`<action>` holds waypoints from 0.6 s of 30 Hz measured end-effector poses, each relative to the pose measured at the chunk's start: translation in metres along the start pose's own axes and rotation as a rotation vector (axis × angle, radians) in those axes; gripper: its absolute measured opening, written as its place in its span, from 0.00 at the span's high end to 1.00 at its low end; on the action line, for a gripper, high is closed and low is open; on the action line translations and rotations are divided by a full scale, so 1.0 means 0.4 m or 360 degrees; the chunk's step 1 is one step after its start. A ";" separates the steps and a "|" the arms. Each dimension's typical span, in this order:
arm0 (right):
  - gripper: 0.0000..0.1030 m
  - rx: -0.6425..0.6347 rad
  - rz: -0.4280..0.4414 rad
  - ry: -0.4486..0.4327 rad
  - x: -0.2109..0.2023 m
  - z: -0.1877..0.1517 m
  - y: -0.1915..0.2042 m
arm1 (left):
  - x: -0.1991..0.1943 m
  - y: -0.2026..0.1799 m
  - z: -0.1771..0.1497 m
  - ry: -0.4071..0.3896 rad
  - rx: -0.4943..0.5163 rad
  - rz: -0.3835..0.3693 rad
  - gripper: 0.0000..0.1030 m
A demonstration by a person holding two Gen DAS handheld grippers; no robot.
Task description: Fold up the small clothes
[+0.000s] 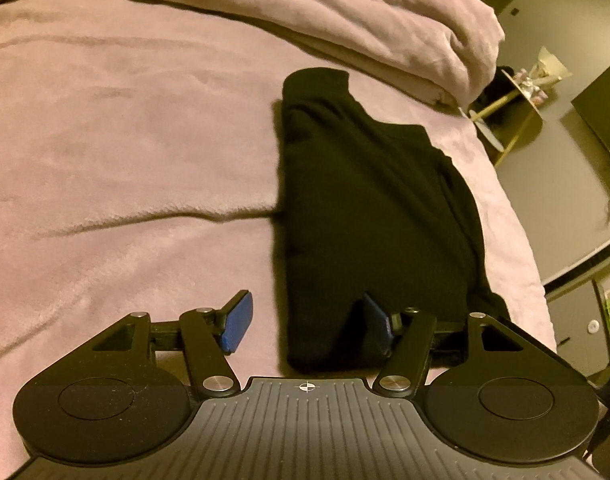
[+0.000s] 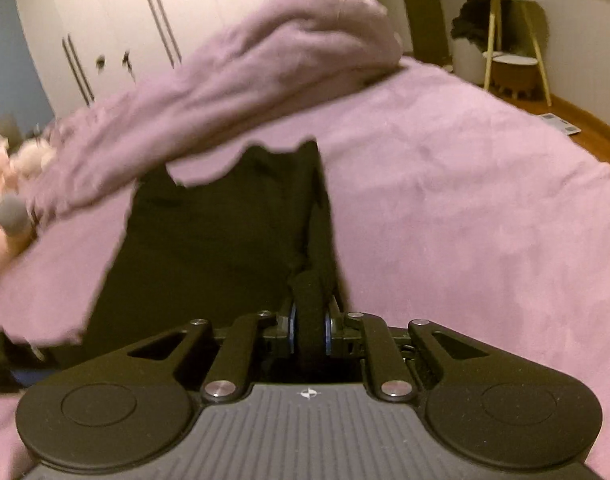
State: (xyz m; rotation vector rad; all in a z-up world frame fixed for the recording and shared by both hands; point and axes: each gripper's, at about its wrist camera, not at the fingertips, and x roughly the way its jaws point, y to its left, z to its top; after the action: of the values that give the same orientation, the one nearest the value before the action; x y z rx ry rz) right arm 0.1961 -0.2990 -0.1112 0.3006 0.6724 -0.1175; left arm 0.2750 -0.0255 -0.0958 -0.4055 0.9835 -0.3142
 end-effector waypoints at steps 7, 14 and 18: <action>0.69 0.0076 0.0085 0.0008 -0.032 0.021 -0.029 | 0.002 -0.001 0.001 0.0002 0.0023 0.0018 0.34; 0.72 0.0204 0.0204 -0.0002 -0.048 0.008 -0.056 | -0.007 -0.004 -0.006 0.0015 0.0042 -0.0022 0.34; 0.82 0.0281 0.0325 0.0029 -0.053 -0.009 -0.068 | -0.031 -0.005 -0.024 0.0038 0.0043 -0.0116 0.34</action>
State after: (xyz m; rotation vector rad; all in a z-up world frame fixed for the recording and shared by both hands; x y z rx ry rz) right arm 0.1718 -0.3233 -0.1069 0.5385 0.6465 0.0213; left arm 0.2601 -0.0238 -0.0904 -0.4145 0.9885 -0.3988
